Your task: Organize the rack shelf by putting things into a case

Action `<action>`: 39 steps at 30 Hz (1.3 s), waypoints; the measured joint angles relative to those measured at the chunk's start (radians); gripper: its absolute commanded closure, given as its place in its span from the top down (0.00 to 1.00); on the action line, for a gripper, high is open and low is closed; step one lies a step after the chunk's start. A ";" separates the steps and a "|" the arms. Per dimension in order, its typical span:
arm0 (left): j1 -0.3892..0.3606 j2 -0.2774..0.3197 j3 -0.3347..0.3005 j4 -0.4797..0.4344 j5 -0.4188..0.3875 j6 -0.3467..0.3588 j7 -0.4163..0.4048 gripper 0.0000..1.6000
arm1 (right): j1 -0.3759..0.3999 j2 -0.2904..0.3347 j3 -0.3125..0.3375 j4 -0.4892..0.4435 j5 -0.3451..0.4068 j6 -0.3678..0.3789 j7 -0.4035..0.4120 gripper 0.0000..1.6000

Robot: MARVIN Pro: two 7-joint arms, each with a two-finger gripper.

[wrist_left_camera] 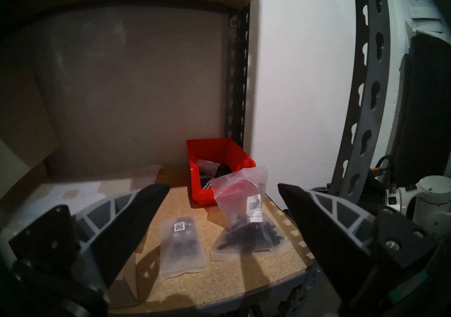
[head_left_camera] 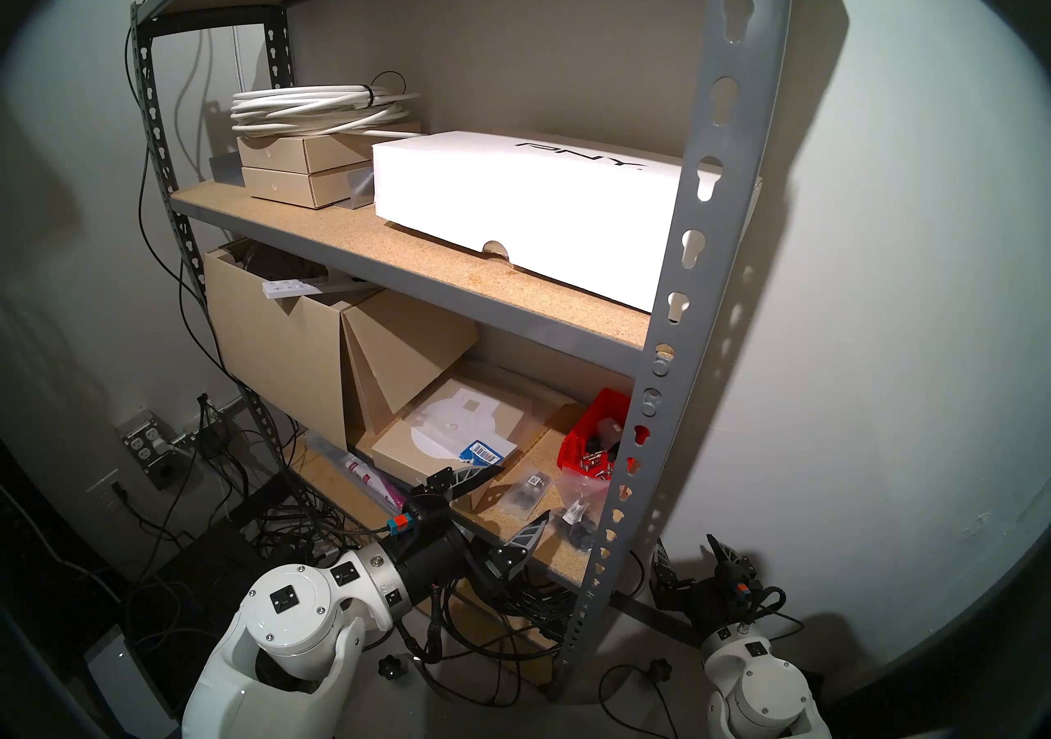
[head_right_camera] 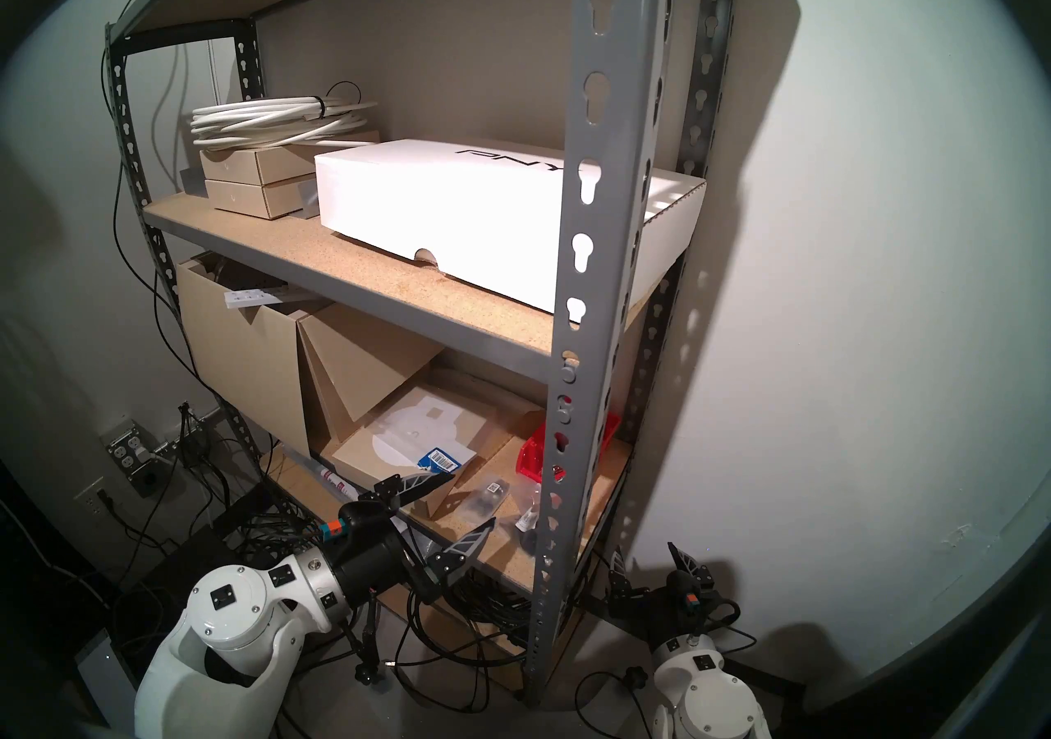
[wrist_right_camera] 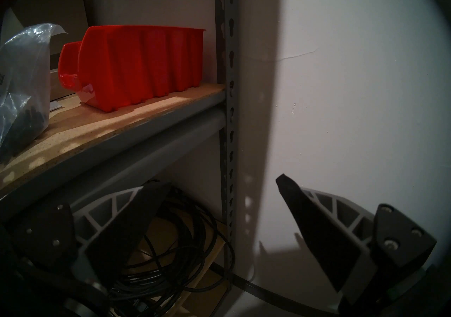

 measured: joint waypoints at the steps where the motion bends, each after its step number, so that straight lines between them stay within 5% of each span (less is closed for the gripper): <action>1: -0.002 0.000 0.006 0.004 0.002 0.002 -0.001 1.00 | 0.000 0.000 0.000 0.000 0.000 0.000 0.000 1.00; 23: -0.076 -0.026 0.110 0.121 0.125 -0.022 0.053 0.95 | 0.000 0.000 0.000 0.000 0.000 0.000 0.000 1.00; 39: -0.109 -0.046 0.158 0.161 0.181 -0.026 0.094 0.76 | 0.000 0.000 0.000 0.000 0.000 0.000 0.000 1.00</action>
